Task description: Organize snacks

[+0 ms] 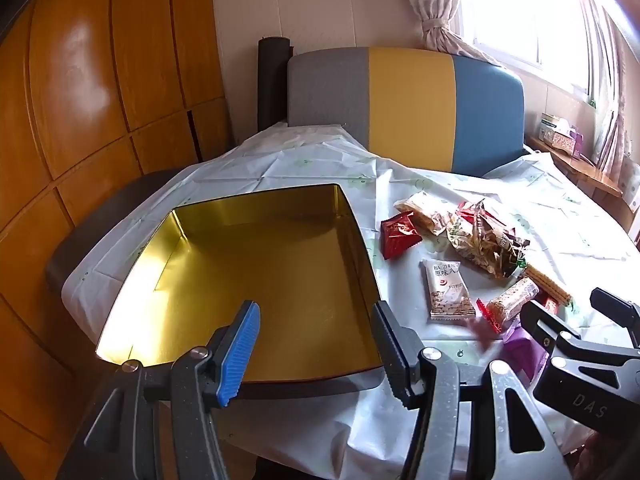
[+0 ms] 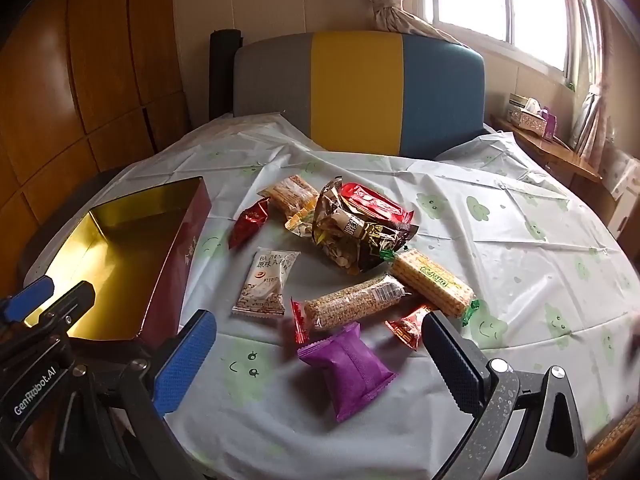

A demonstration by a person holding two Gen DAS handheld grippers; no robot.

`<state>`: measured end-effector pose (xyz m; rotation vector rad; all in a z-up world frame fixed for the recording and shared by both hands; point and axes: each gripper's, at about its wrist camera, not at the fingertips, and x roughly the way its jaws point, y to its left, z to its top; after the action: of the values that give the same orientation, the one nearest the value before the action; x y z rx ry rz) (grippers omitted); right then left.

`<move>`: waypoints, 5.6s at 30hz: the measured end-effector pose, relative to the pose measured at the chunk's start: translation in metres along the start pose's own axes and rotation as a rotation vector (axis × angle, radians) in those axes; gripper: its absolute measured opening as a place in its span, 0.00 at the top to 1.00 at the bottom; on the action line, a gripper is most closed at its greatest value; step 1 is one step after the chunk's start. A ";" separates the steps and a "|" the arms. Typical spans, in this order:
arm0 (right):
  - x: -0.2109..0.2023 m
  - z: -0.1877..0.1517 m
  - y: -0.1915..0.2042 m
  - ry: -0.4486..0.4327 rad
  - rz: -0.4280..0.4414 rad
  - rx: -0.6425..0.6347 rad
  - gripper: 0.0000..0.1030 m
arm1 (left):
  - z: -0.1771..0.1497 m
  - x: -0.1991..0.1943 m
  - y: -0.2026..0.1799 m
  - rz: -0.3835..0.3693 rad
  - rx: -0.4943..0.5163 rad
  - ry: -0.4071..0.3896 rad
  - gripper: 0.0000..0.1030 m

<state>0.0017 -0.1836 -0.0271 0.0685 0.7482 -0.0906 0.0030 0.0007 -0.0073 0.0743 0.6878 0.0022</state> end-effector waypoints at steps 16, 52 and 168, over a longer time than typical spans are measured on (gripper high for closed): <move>-0.002 0.000 -0.001 -0.006 0.001 0.001 0.00 | -0.003 0.000 -0.001 -0.001 0.006 0.003 0.43; -0.006 0.007 -0.028 -0.051 -0.018 0.039 0.00 | 0.000 -0.005 -0.013 -0.007 0.067 -0.001 0.43; 0.084 -0.010 -0.035 0.508 0.521 -0.485 0.59 | 0.093 0.142 0.070 -0.129 -0.199 0.297 0.50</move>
<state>0.0525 -0.2218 -0.0930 -0.1840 1.2171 0.6252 0.1732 0.0681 -0.0214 -0.1646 0.9846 -0.0429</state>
